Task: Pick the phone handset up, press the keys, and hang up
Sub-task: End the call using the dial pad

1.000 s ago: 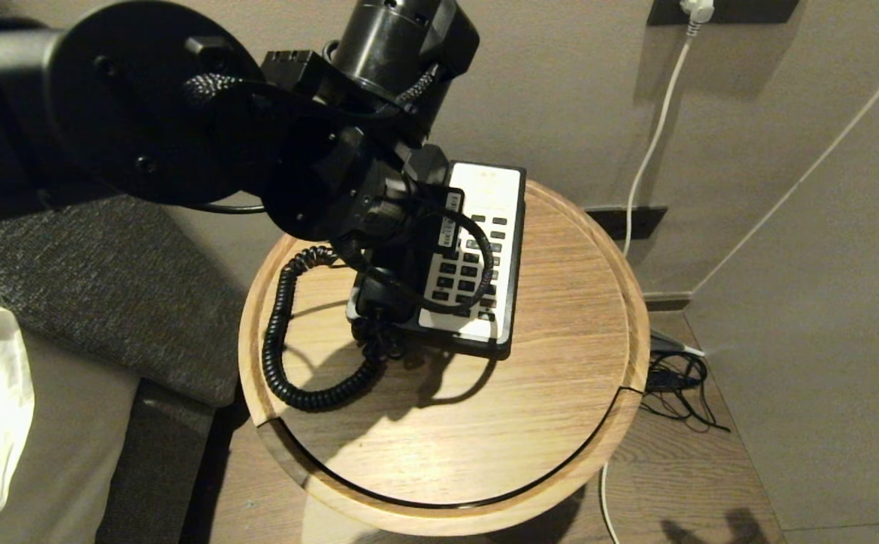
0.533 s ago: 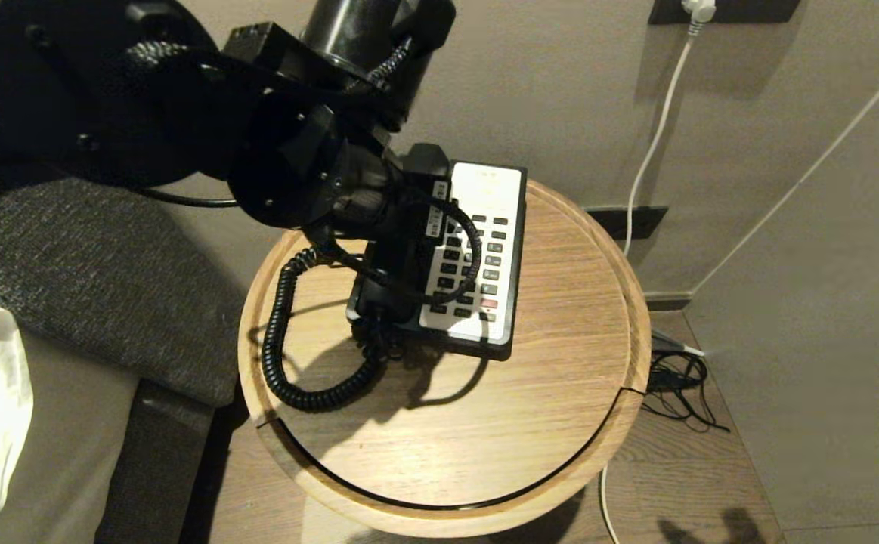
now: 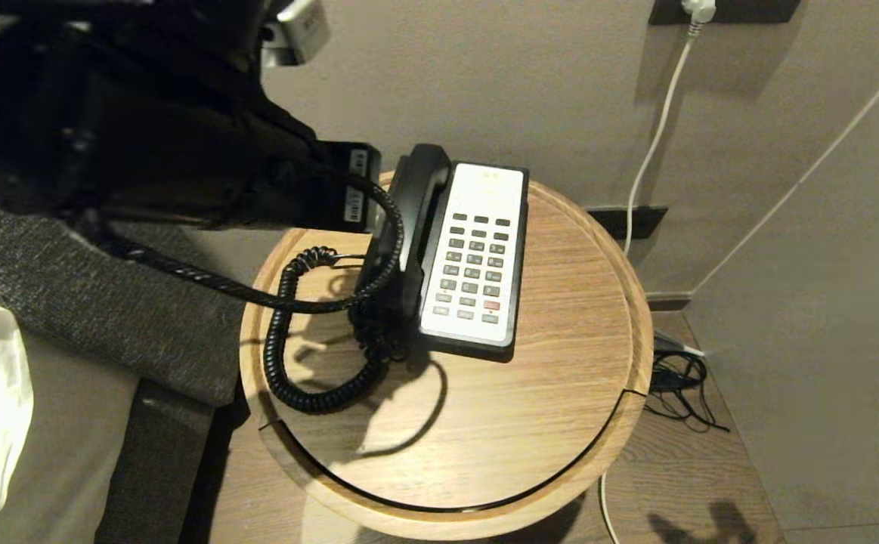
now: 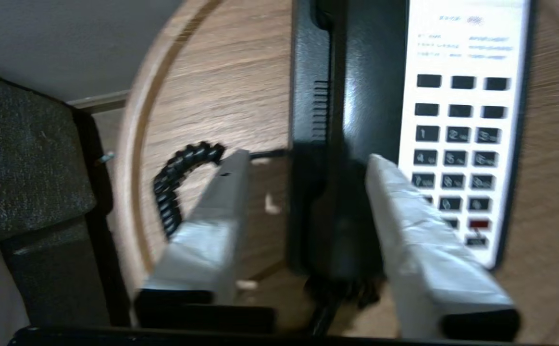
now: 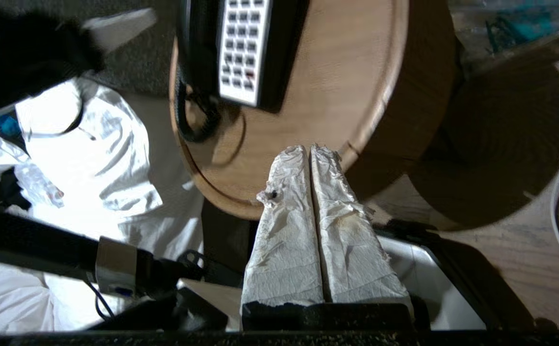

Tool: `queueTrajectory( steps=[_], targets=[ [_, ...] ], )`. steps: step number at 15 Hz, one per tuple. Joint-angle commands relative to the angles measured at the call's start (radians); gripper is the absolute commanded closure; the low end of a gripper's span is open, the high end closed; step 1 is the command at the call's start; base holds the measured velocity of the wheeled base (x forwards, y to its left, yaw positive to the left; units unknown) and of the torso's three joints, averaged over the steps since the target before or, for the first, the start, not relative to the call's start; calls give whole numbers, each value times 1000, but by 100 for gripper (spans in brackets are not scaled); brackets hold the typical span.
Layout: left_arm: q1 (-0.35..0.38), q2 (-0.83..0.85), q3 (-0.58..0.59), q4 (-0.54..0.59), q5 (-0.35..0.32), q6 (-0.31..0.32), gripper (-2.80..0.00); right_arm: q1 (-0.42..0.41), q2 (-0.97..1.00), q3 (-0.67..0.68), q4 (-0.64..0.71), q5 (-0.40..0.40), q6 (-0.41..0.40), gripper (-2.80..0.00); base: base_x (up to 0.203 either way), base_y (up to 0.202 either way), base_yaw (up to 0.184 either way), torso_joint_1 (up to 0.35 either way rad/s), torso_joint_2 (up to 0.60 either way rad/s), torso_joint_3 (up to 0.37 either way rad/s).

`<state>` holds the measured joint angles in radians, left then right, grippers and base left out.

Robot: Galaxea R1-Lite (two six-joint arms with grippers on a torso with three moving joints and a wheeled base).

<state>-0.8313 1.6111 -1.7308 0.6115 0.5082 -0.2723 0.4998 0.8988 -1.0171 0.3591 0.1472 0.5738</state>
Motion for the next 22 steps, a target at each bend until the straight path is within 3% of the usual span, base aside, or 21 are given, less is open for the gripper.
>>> queueTrajectory(
  steps=[1, 3, 7, 11, 13, 22],
  targets=[
    [1, -149, 55, -2, -18, -19, 0, 2, 103, -68, 6, 4, 4, 0, 0, 0, 0, 0, 0, 0],
    [14, -215, 61, -7, -60, -44, 0, 6, 217, -189, 27, 28, 3, 0, 0, 0, 0, 0, 0, 0],
    [60, -303, 42, -10, -82, -51, 0, 72, 534, -499, 149, 51, 2, 0, 0, 0, 0, 0, 0, 0],
    [141, -360, 51, -10, -118, -54, 0, 216, 813, -718, 260, 48, 1, 0, 0, 0, 0, 0, 0, 0],
    [164, -366, 47, -10, -122, -56, 0, 265, 872, -746, 284, 37, -1, 0, 0, 0, 0, 0, 0, 0],
    [221, -413, 62, -9, -160, -59, 0, 275, 891, -737, 353, 35, -2, 0, 0, 0, 0, 0, 0, 0]
  ],
)
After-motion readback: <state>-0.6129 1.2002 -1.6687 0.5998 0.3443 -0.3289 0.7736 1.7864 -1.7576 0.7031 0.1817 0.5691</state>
